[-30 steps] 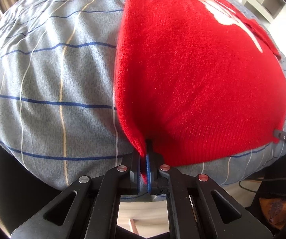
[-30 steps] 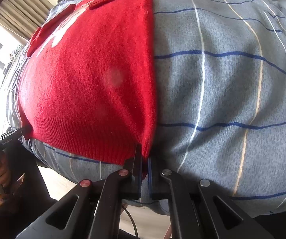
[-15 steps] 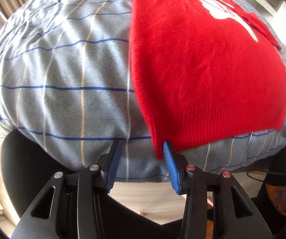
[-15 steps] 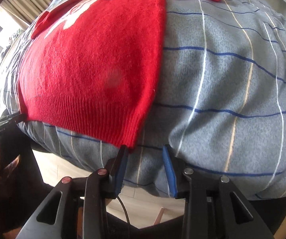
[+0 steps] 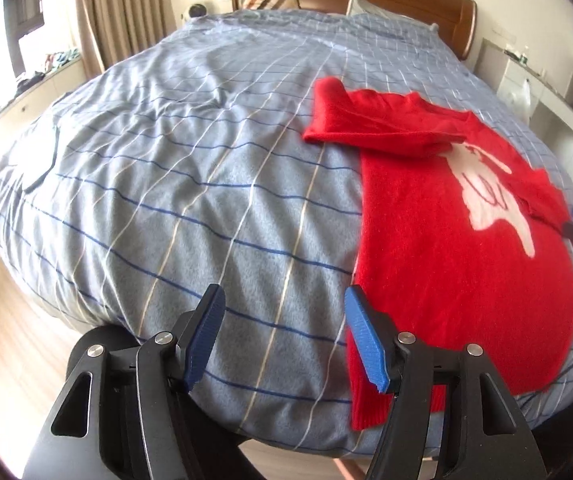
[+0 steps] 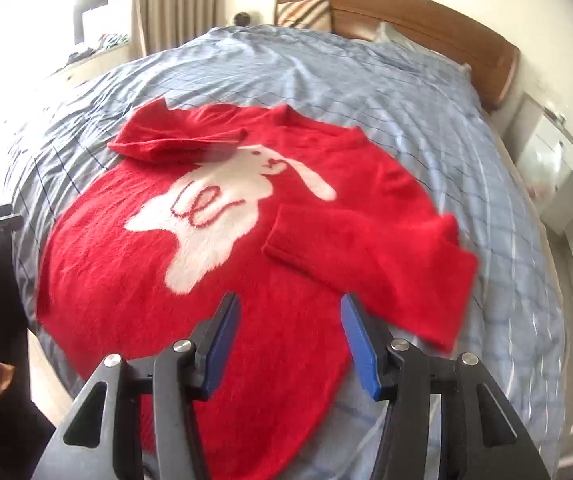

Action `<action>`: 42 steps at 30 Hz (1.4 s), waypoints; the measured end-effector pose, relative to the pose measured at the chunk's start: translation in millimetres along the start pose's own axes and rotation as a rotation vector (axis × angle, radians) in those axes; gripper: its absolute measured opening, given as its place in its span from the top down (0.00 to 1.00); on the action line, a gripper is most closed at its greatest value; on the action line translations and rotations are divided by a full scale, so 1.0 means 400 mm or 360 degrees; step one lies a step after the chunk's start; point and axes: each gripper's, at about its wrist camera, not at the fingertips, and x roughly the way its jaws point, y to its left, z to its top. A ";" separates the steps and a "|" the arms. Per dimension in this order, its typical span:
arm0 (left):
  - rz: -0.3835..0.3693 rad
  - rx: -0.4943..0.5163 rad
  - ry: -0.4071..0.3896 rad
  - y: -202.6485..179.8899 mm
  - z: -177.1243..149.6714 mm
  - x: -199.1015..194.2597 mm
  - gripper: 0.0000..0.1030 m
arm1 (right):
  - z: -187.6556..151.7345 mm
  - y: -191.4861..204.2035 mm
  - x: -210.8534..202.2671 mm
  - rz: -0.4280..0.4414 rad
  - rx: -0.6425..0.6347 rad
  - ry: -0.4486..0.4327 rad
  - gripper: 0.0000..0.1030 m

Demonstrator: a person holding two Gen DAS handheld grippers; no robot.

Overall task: Fold small clothes
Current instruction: 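Open both grippers and release the sweater hem, then grasp a sleeve cuff with the right gripper and pull the sleeve straight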

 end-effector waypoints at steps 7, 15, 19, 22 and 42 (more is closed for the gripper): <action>0.0063 -0.0112 0.0068 0.043 -0.031 0.078 0.37 | 0.009 -0.085 0.158 0.0073 0.0231 0.0016 0.79; 0.0055 -0.0258 0.0101 0.095 -0.042 0.101 0.37 | -0.181 -0.472 -0.120 -0.0193 0.1085 -0.0297 0.94; 0.0061 -0.0253 0.0107 0.085 -0.044 0.115 0.37 | -0.364 -0.638 -0.209 -0.0358 0.1462 -0.0278 0.94; 0.0061 -0.0257 0.0133 0.082 -0.045 0.126 0.37 | -0.480 -0.684 -0.240 -0.0353 0.1668 -0.0267 0.94; 0.0092 -0.0212 0.0088 0.074 -0.053 0.109 0.37 | -0.708 -0.717 -0.203 -0.0072 0.2225 -0.0321 0.96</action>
